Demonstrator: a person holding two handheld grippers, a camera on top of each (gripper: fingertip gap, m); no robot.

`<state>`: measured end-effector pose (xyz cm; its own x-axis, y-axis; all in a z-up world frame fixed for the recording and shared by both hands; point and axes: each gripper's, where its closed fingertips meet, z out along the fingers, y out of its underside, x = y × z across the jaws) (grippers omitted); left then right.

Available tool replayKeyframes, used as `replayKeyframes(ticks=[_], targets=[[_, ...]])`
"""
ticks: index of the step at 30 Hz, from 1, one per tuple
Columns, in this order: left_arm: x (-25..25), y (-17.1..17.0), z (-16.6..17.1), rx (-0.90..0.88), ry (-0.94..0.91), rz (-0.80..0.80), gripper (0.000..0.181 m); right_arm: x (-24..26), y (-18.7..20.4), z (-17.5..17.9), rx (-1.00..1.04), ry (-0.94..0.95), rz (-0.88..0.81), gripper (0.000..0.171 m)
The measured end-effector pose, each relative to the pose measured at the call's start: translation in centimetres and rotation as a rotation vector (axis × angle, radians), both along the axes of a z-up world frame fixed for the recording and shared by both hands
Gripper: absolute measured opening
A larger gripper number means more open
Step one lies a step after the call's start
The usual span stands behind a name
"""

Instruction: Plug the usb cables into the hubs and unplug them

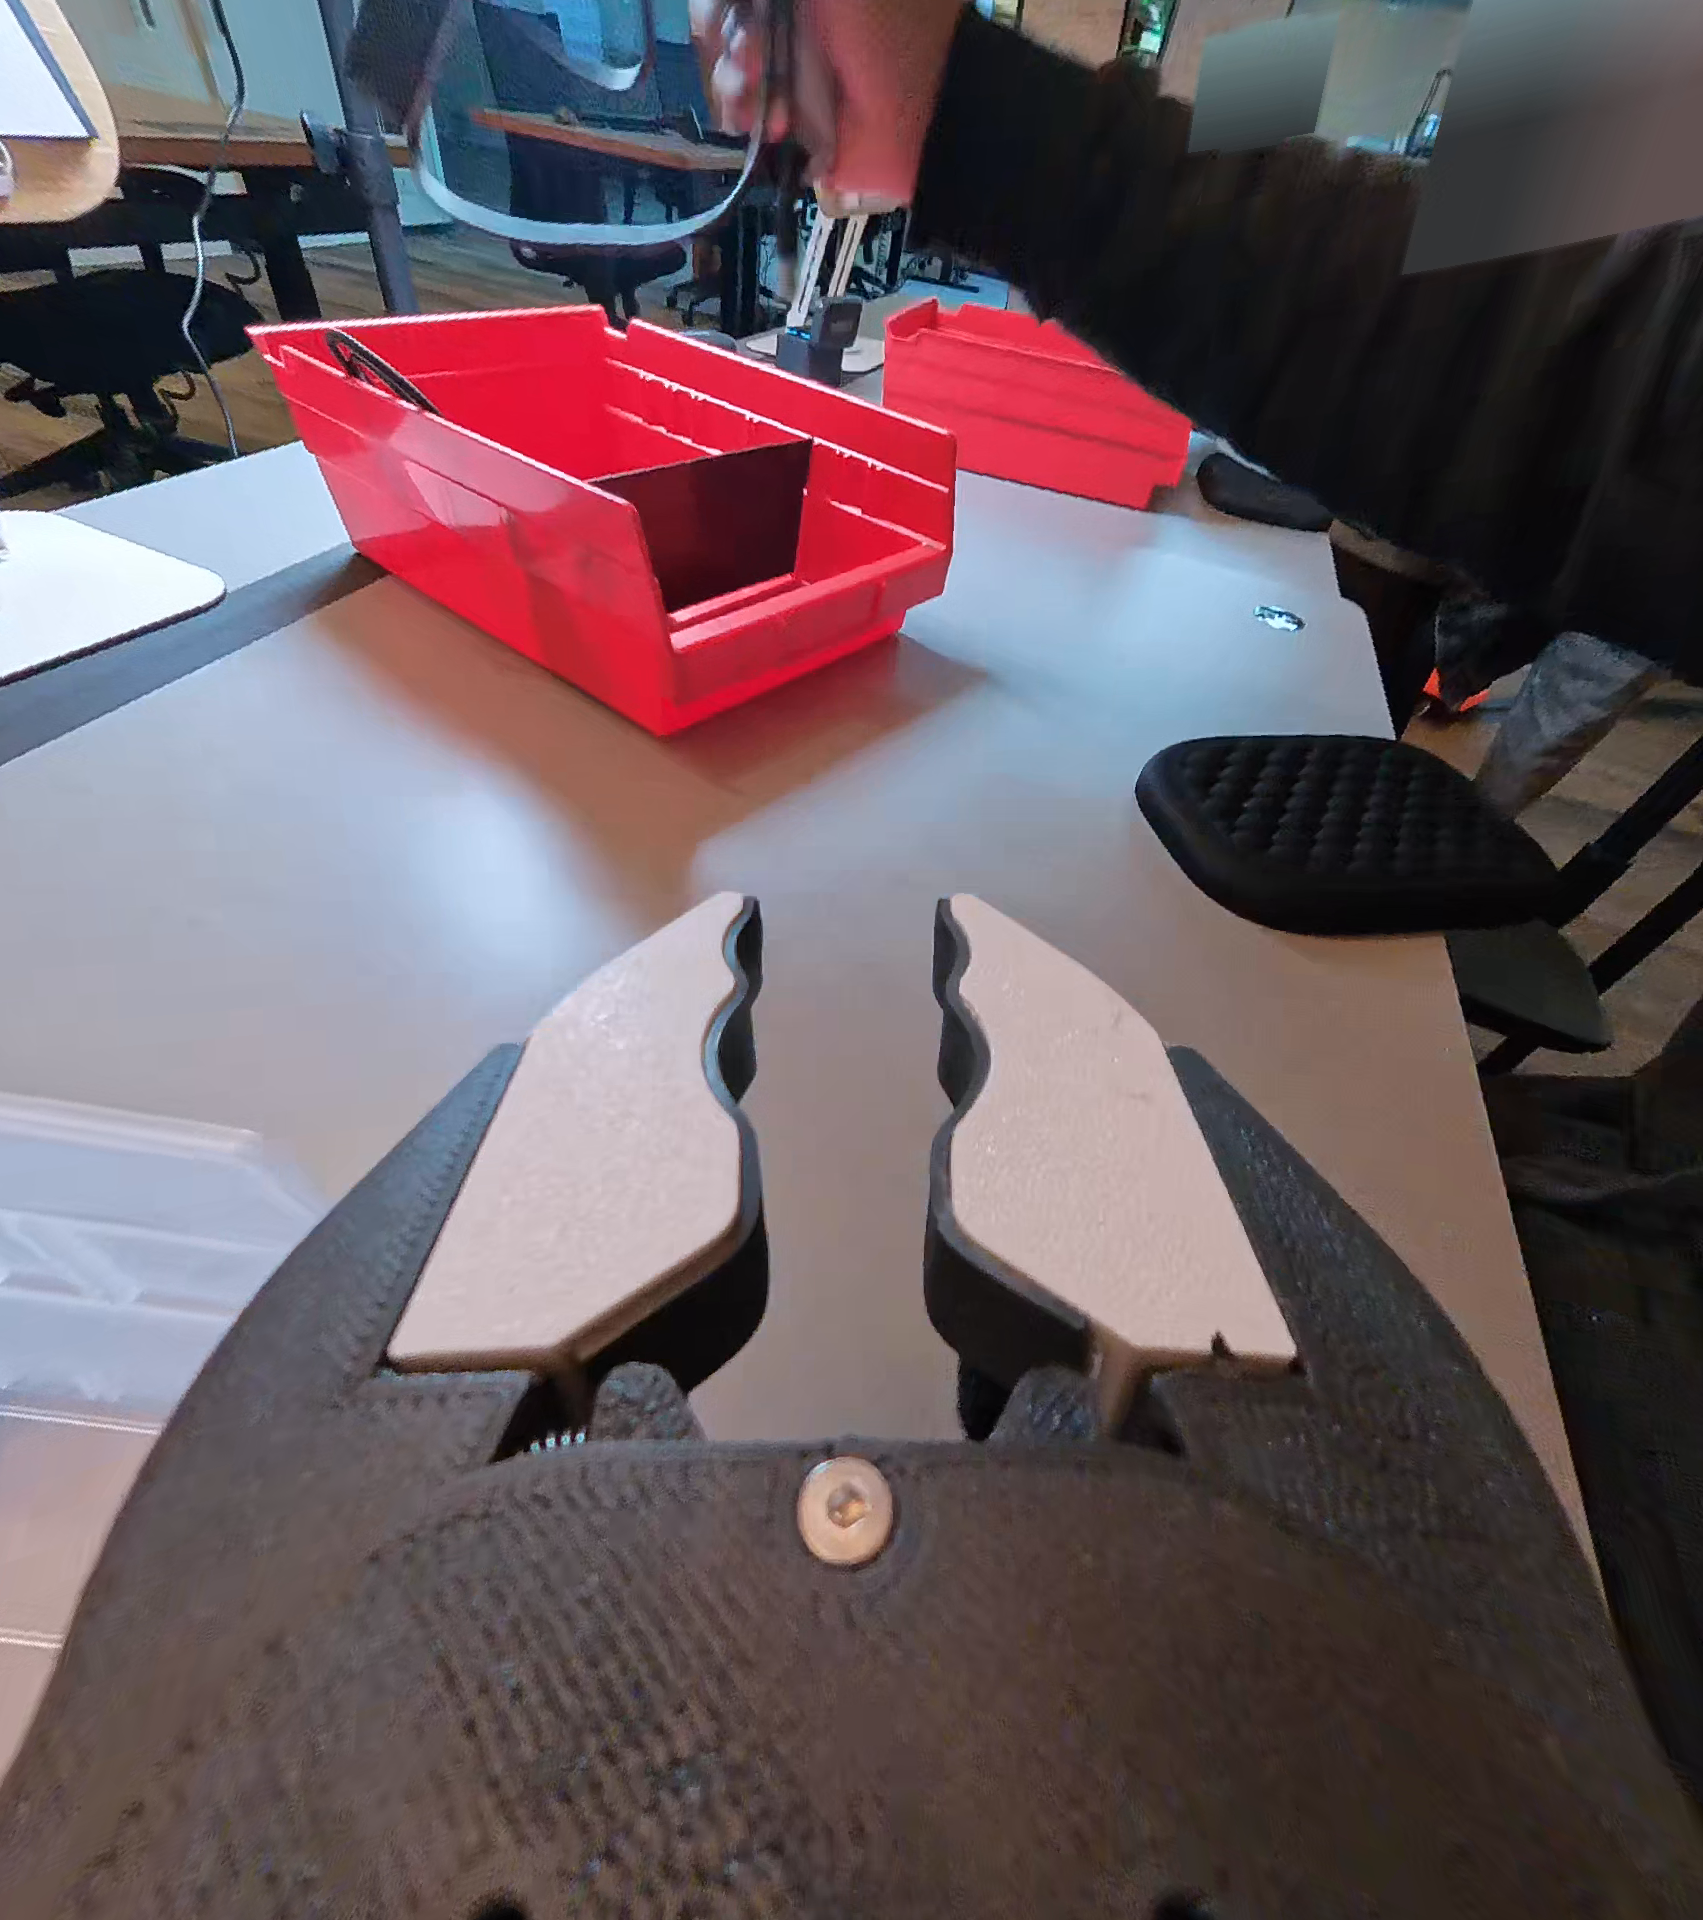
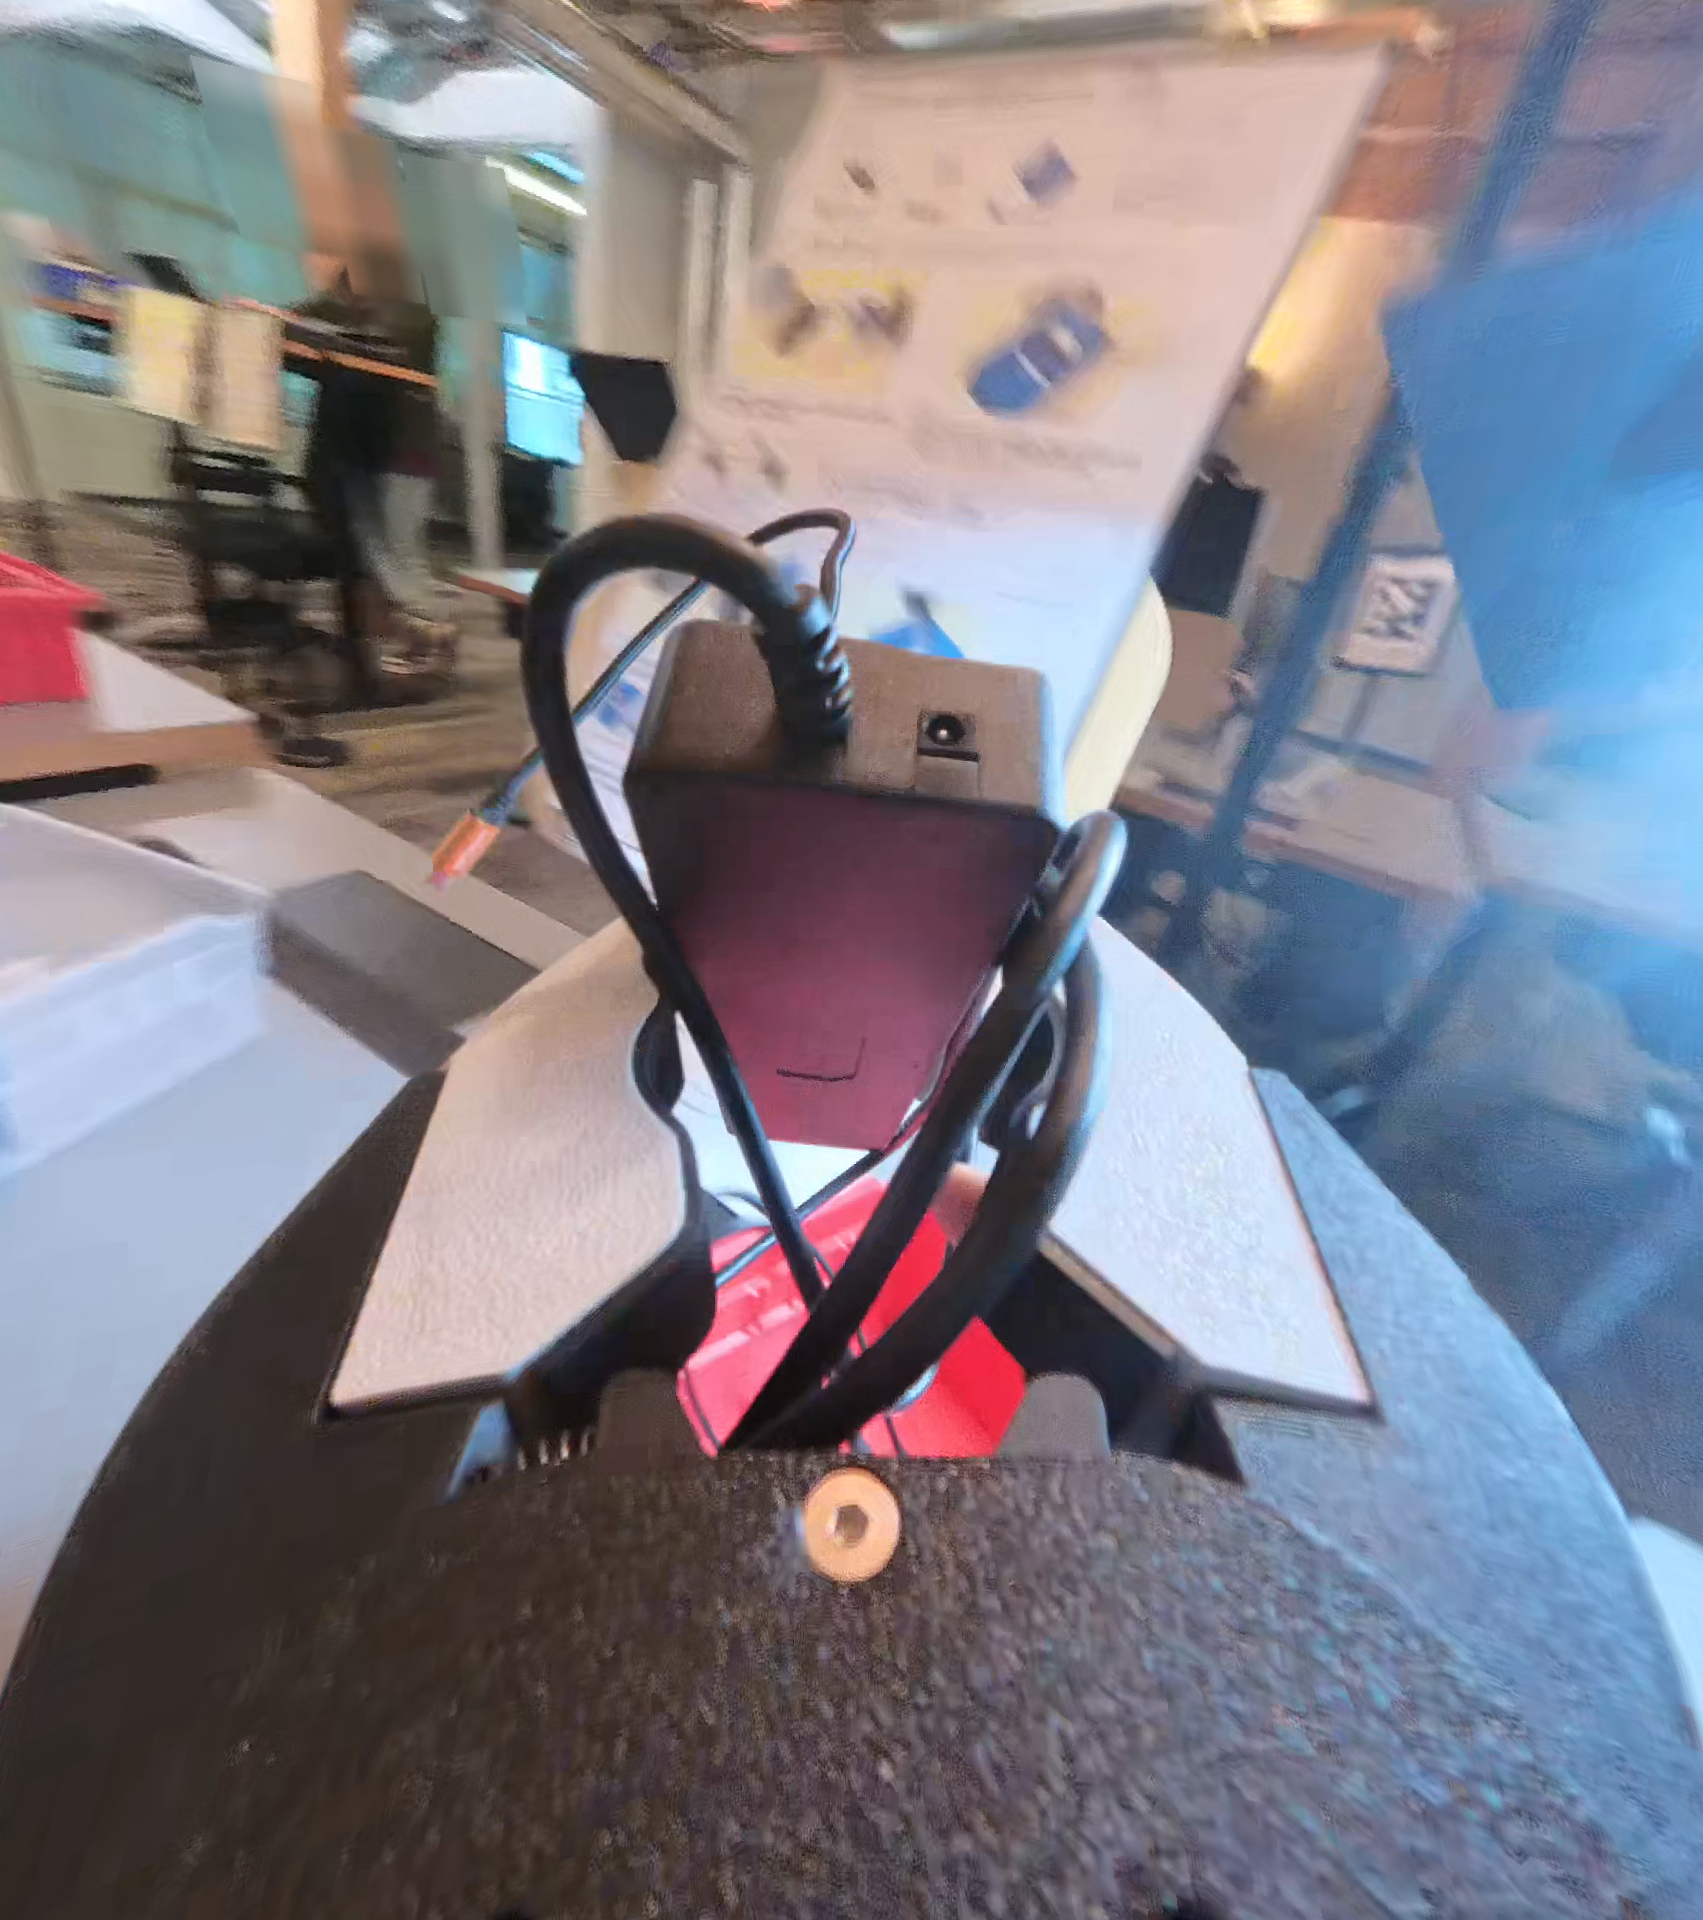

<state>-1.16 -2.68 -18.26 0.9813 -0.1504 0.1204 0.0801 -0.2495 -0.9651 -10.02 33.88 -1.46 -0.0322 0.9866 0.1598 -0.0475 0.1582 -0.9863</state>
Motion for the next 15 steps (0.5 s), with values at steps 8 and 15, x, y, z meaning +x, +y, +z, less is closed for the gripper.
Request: replayKeyframes(ticks=[8, 15], targets=[[0.5, 0.3, -1.7, -0.061, 0.048, -0.010, 0.031, -2.2, 5.7, -14.7, 0.076, -0.483, -0.181, 0.061], [1.1, 0.6, -2.6, -0.099, 0.056, -0.034, 0.030, 1.5, 7.5, -17.8, 0.015, -0.914, -0.245, 0.065]])
